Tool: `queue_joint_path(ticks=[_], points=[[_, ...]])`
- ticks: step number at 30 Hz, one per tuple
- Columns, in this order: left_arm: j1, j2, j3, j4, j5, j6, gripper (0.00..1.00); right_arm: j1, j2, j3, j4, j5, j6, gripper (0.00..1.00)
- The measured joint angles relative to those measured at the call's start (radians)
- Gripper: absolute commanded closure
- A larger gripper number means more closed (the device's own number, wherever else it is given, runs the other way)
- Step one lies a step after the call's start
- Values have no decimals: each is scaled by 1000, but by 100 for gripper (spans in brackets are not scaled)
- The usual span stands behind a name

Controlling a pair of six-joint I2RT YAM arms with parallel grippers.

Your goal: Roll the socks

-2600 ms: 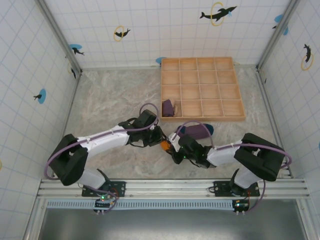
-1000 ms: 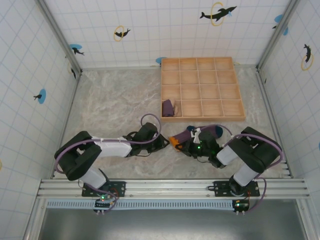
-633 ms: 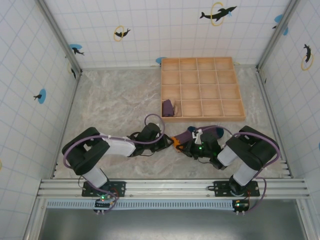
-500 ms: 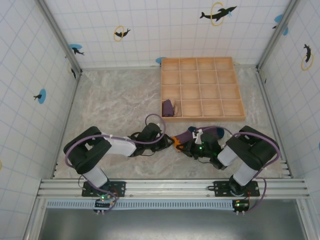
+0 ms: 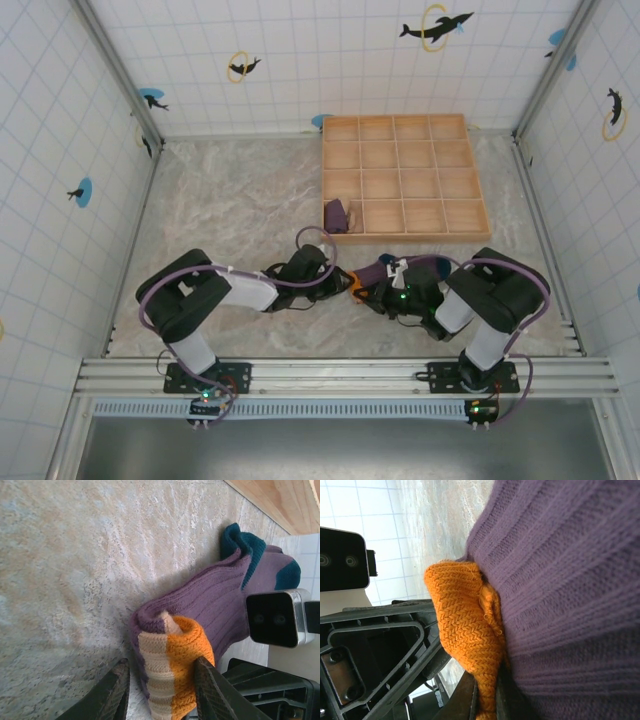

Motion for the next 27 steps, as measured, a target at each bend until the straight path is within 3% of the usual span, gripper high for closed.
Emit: queue_joint_path(ticks=[13, 19, 27], points=[[-4, 50, 79, -73, -7, 8, 100, -13, 0, -19, 51, -10, 14, 99], [-13, 49, 174, -259, -32, 30, 100, -13, -66, -15, -33, -11, -66, 73], [-10, -21, 221, -521, -114, 42, 100, 37, -320, 137, -478, 11, -365, 52]])
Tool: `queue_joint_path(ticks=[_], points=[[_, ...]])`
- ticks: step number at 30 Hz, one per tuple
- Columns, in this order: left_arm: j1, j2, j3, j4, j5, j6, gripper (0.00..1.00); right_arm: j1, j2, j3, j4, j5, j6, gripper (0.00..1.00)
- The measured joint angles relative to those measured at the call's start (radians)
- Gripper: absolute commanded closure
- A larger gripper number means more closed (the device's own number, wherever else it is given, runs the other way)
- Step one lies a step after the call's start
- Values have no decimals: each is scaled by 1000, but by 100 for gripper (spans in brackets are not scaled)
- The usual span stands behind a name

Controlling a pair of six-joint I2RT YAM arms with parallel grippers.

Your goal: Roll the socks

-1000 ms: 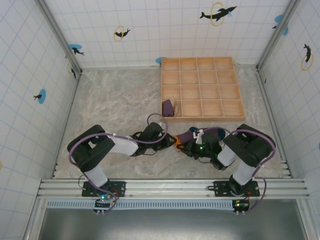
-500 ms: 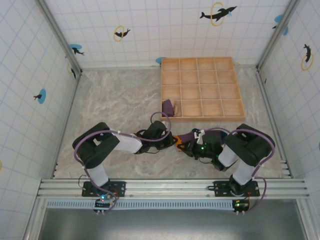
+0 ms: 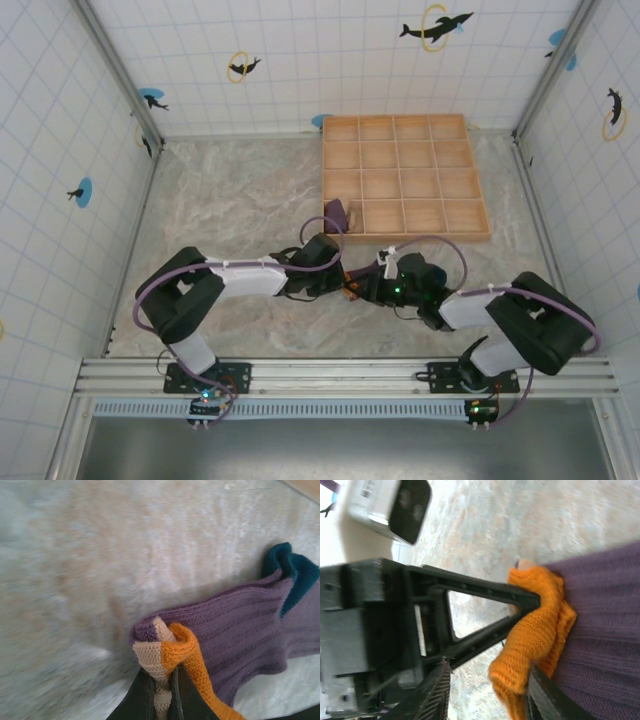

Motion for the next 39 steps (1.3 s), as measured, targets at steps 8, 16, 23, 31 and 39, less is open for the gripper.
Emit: queue_joint_path(ticks=[8, 16, 23, 31, 39], points=[[5, -69, 14, -204, -45, -5, 100, 50, -105, 64, -280, 126, -254, 48], [5, -89, 26, -307, -46, -35, 100, 315, -185, 64, -377, 438, -554, 47], [5, -89, 40, -339, -28, -53, 100, 518, -167, 64, -330, 713, -806, 45], [5, -88, 47, -343, -12, -69, 100, 580, -9, 64, -224, 845, -946, 41], [5, -88, 47, -339, 7, -88, 100, 582, 87, 85, -165, 875, -981, 40]])
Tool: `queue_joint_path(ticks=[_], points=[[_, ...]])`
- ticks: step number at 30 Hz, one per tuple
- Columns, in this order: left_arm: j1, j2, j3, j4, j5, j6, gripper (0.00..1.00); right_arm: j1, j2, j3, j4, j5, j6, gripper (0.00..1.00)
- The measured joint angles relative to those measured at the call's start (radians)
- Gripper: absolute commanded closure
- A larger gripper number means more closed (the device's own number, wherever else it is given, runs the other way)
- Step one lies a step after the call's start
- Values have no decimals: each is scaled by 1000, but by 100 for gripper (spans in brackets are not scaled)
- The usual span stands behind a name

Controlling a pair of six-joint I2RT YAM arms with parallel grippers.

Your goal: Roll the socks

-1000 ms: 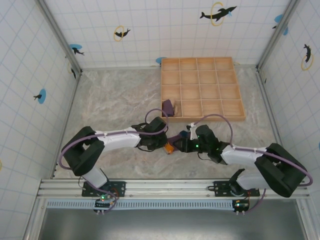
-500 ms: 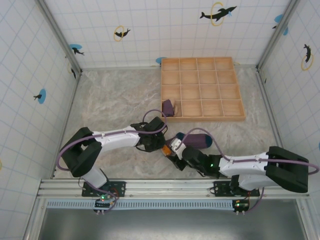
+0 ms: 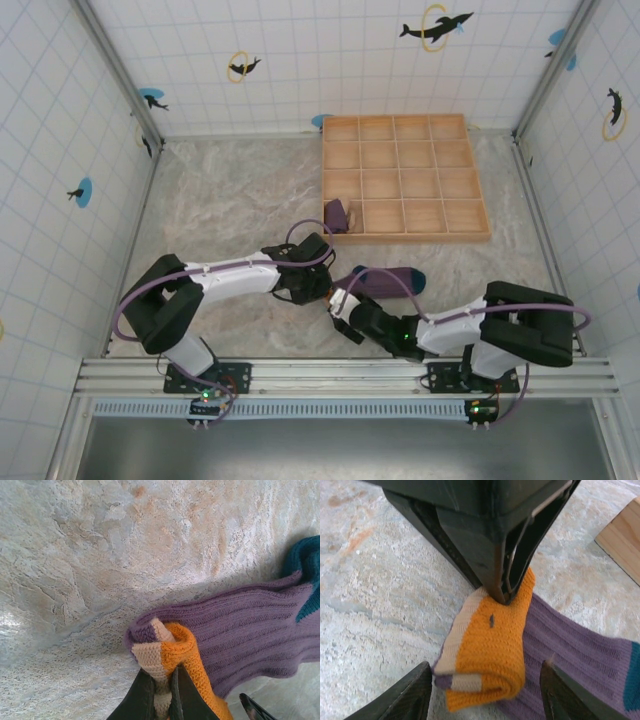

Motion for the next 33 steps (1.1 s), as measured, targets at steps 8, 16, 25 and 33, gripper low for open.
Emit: queue_joint_path(ticks=[8, 16, 25, 33], points=[[0, 0, -5, 43, 32, -35, 100, 0, 35, 29, 35, 21, -1, 50], [0, 2, -12, 62, 36, -60, 100, -5, 53, 29, 28, 36, 50, 89], [-6, 5, -24, 106, 40, -85, 65, -21, 15, 8, 5, 13, 175, 100], [-21, -48, -31, 164, -6, -93, 41, -134, -138, -127, 17, -158, 399, 100]])
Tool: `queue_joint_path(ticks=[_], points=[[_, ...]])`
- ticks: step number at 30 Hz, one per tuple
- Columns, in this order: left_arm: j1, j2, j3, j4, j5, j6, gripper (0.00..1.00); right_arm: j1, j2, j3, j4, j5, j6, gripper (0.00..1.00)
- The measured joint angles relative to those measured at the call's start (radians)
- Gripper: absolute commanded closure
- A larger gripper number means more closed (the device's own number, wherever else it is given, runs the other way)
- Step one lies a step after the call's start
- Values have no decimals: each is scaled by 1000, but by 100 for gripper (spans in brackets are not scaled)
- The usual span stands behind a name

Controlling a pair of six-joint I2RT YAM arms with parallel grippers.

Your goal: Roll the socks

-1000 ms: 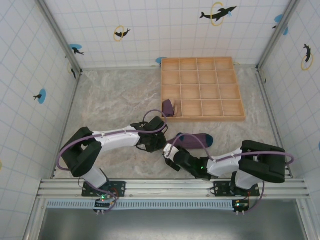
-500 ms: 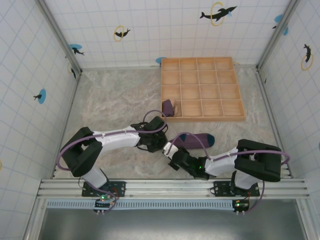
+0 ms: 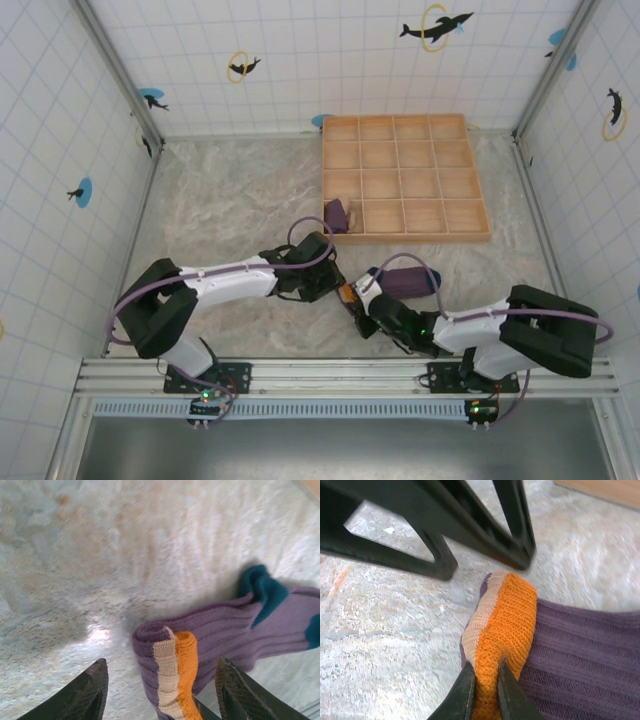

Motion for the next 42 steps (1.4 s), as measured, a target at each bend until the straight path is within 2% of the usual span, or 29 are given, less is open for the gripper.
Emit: queue_joint_path(ticks=[8, 13, 24, 28, 33, 42], points=[[-18, -51, -14, 53, -66, 4, 45, -68, -79, -76, 25, -92, 270, 100], [-42, -51, -19, 86, -75, 13, 48, -126, -121, -154, 102, -157, 434, 100], [-53, 12, -76, 194, 43, 55, 53, -239, -114, -206, 220, -253, 686, 100], [-58, 55, -72, 246, 81, 65, 56, -254, -136, -206, 210, -250, 761, 100], [-65, 135, -48, 274, 127, 80, 62, -257, -213, -207, 114, -235, 819, 100], [-78, 156, -29, 294, 138, 83, 61, -246, -264, -207, -3, -211, 882, 100]])
